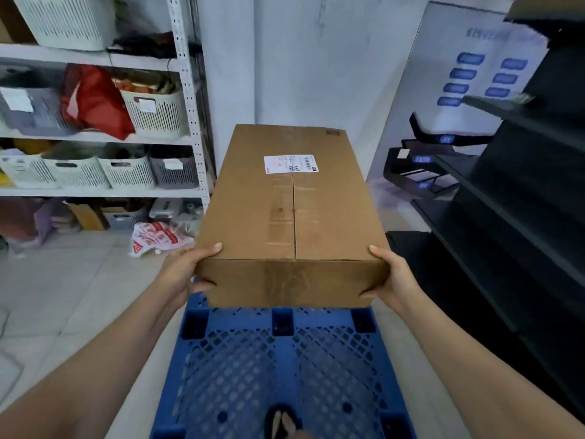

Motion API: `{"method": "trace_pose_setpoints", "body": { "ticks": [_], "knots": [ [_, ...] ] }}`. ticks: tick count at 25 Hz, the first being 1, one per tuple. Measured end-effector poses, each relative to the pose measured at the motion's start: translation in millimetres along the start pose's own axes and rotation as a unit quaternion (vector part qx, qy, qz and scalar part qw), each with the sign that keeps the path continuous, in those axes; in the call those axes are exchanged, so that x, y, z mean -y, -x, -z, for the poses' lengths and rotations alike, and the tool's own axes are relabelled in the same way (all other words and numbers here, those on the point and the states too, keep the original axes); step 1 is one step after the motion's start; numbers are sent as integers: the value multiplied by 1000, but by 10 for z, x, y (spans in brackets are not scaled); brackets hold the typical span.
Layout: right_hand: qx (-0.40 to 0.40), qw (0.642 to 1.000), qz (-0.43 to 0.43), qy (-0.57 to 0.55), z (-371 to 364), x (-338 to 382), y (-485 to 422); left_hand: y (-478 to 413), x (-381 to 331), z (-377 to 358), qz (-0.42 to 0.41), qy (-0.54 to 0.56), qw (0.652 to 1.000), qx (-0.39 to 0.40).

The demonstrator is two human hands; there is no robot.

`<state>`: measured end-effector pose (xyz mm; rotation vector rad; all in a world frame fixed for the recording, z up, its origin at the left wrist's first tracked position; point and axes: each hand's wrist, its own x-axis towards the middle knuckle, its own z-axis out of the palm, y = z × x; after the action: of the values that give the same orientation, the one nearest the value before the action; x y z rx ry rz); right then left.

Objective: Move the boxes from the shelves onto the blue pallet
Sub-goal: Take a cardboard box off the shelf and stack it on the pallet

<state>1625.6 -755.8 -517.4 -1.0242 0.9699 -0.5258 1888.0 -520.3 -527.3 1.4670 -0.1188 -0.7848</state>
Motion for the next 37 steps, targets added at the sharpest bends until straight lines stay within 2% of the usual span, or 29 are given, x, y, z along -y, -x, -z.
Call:
{"method": "trace_pose_setpoints", "body": {
  "ticks": [4, 8, 14, 19, 22, 27, 30, 34, 37],
  "knots": [
    [-20, 998, -66, -2, -182, -316, -1131, -1093, 334, -35, 62, -12, 998, -24],
    [-36, 991, -127, -1, -363, -823, -2693, -2615, 784, -153, 109, -9, 993, -44],
    [-59, 980, -189, -15, -287, -1907, -4775, -4514, 2057, -333, 185, -12, 981, -62],
    [-68, 971, -231, -4, -152, -2810, -6077, -5695, 3090, -353, 201, -17, 977, -74],
    [-72, 965, -251, 19, -110, -3248, -6482, -6052, 3598, -278, 218, -35, 973, -71],
    [-144, 940, -280, 130, -93, -3753, -6745, -6242, 4140, -301, 245, -129, 959, -62],
    [-160, 920, -261, 245, -207, -3794, -6749, -6286, 4206, -353, 227, -143, 961, -73],
    [-152, 910, -217, 319, -231, -3810, -6858, -6386, 4207, -409, 215, -148, 964, -50],
    [-165, 886, -180, 394, -215, -3843, -6856, -6424, 4229, -466, 201, -166, 964, -55]
  ]
}}
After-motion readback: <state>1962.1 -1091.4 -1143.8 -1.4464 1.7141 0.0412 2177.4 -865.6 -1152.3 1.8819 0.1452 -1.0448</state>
